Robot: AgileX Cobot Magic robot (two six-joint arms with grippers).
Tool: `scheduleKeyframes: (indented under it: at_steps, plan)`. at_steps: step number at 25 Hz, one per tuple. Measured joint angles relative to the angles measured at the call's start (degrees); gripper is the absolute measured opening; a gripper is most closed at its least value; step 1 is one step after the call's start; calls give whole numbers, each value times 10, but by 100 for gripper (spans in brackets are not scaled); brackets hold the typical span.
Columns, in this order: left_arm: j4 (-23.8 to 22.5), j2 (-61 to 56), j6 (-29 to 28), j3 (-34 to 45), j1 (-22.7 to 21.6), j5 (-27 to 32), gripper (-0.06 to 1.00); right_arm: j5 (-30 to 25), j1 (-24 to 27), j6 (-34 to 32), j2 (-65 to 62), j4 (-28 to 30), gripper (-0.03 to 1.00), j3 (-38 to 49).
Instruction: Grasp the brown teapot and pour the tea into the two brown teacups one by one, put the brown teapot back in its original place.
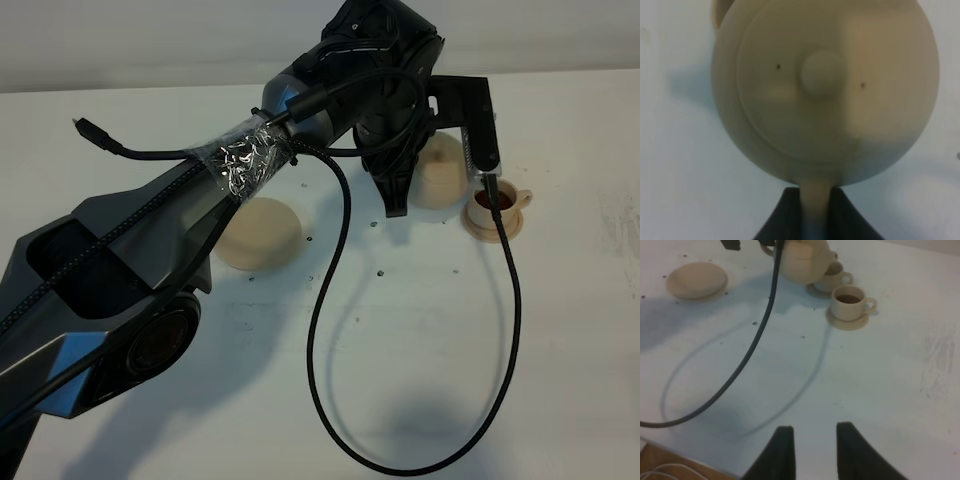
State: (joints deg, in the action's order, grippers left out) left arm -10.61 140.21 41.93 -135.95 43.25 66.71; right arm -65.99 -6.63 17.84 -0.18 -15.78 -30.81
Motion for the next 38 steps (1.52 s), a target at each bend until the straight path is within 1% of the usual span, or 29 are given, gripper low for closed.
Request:
scheduleKeyframes:
  at_steps: [6, 9, 13, 22, 28, 31, 35, 38]
  plan:
    - [-2, 0, 3, 0, 0, -1, 8, 0, 0, 0, 0, 0, 22, 0]
    - [-11, 0, 5, 0, -2, -16, 8, 0, 0, 0, 0, 0, 22, 0]
    - [-25, 0, 5, 0, -18, -44, 8, 0, 0, 0, 0, 0, 22, 0]
    - [-29, 0, 17, 0, -67, -55, 8, 0, 0, 0, 0, 0, 22, 0]
    - [-31, 0, 18, 0, -81, -81, 8, 0, 0, 0, 0, 0, 22, 0]
    - [-31, 0, 27, 0, -81, -100, 8, 0, 0, 0, 0, 0, 22, 0]
    - [-30, 0, 65, 0, -81, -107, 8, 0, 0, 0, 0, 0, 22, 0]
    - [-30, 0, 78, 0, -82, -117, 8, 0, 0, 0, 0, 0, 22, 0]
